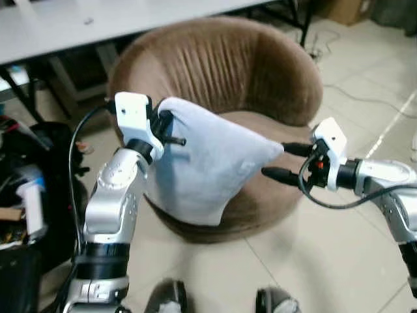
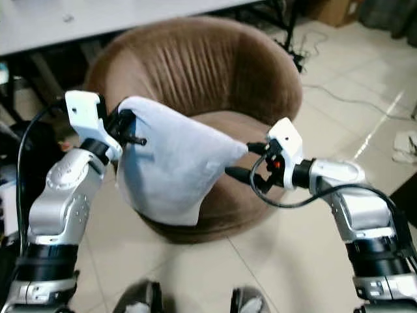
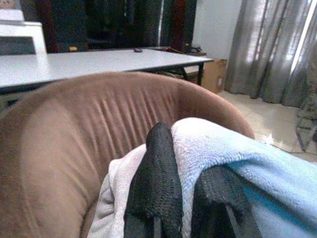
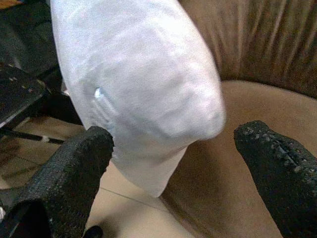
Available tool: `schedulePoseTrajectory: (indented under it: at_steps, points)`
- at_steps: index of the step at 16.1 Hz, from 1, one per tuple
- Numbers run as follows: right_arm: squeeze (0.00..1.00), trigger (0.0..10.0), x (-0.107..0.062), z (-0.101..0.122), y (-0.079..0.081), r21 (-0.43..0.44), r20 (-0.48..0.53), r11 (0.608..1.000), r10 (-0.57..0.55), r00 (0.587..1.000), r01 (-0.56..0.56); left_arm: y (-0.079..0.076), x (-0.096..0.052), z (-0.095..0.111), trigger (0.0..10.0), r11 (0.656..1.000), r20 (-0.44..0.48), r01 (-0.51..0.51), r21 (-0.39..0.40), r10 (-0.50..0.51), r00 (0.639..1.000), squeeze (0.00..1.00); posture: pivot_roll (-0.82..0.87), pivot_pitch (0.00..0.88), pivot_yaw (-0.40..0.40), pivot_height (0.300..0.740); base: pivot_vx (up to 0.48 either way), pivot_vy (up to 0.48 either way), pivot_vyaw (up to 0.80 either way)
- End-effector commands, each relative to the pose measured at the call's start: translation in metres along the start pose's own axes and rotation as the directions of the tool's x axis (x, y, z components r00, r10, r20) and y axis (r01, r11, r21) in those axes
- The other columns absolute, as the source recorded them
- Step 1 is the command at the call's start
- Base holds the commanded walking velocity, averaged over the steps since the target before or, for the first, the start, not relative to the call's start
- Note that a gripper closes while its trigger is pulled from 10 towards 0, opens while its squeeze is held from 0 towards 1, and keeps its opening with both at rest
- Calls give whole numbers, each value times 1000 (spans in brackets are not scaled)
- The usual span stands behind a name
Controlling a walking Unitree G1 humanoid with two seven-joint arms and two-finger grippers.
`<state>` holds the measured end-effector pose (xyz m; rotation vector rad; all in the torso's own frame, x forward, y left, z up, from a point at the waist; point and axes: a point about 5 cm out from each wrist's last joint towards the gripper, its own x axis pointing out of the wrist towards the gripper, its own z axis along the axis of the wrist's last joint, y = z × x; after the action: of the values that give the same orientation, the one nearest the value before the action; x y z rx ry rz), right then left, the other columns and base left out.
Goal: Move the pillow to the sofa
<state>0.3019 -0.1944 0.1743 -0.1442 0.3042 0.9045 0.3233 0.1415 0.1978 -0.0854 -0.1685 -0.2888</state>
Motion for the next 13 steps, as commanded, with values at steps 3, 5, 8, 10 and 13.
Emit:
schedulePoseTrajectory:
  at_steps: [3, 5, 8, 10, 13]
  points:
    - [0, 10000, 0, 5, 0, -2, 14, 1000, 11, 1000, -11, 0, -1, 11, 10000, 1000, 44, -1, 19, 0, 999, 0, -115, 0, 27, 740, 0, 0, 0]
    - [0, 10000, 0, 5, 0, -3, 13, 1000, 11, 1000, -11, -1, -1, 10, 10000, 1000, 38, 1, 25, -2, 999, 0, -114, 0, 26, 740, 0, 0, 0]
    - [0, 10000, 2, 5, 0, 0, 12, 1000, 9, 1000, -9, -1, -1, 10, 10000, 999, 32, 0, 38, -1, 999, 0, -111, 0, 26, 740, 0, 0, 0]
    - [0, 10000, 3, 5, -1, 6, 10, 1000, -2, 1000, 2, 0, 0, 7, 10000, 998, 13, -9, 54, 8, 1000, 0, -109, 0, 27, 740, 0, 0, 0]
    - [0, 10000, 7, 1, -1, 26, -4, 999, -20, 1000, 20, 10, -3, -15, 10000, 994, -114, -79, 75, 88, 990, 0, -106, 0, 29, 740, 0, 0, 0]
